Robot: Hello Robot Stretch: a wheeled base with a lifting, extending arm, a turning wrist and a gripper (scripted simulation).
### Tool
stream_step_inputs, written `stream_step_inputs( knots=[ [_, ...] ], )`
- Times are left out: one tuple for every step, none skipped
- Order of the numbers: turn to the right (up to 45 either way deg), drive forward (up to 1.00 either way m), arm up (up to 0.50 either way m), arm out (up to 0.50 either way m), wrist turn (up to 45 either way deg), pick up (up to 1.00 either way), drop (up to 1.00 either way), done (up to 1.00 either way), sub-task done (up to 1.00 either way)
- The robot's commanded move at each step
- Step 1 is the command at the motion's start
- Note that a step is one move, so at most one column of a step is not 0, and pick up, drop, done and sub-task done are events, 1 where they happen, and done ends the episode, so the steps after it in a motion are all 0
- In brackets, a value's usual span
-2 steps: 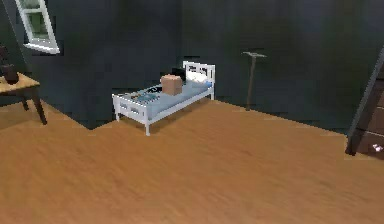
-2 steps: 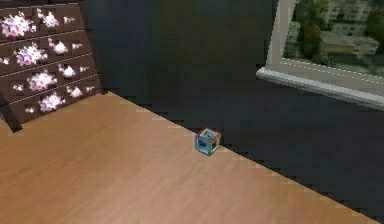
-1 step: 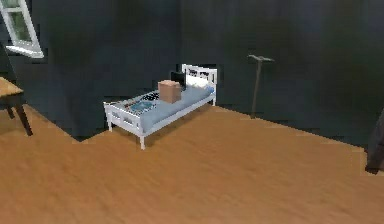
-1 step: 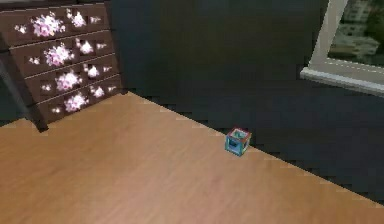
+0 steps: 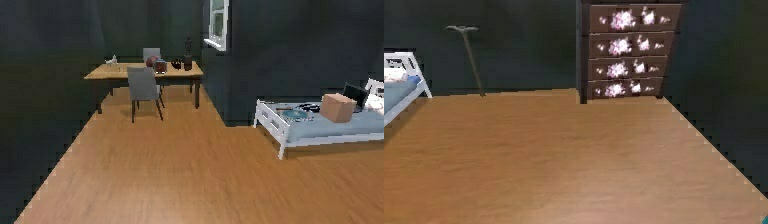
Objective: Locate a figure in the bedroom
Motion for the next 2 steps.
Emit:
stream_step_inputs(
  knots=[
    [-3.0,0.0,0.0,0.0,0.0,0.0,0.0,0.0,0.0],
    [0.0,1.0,0.0,0.0,0.0,0.0,0.0,0.0,0.0]
  ],
)
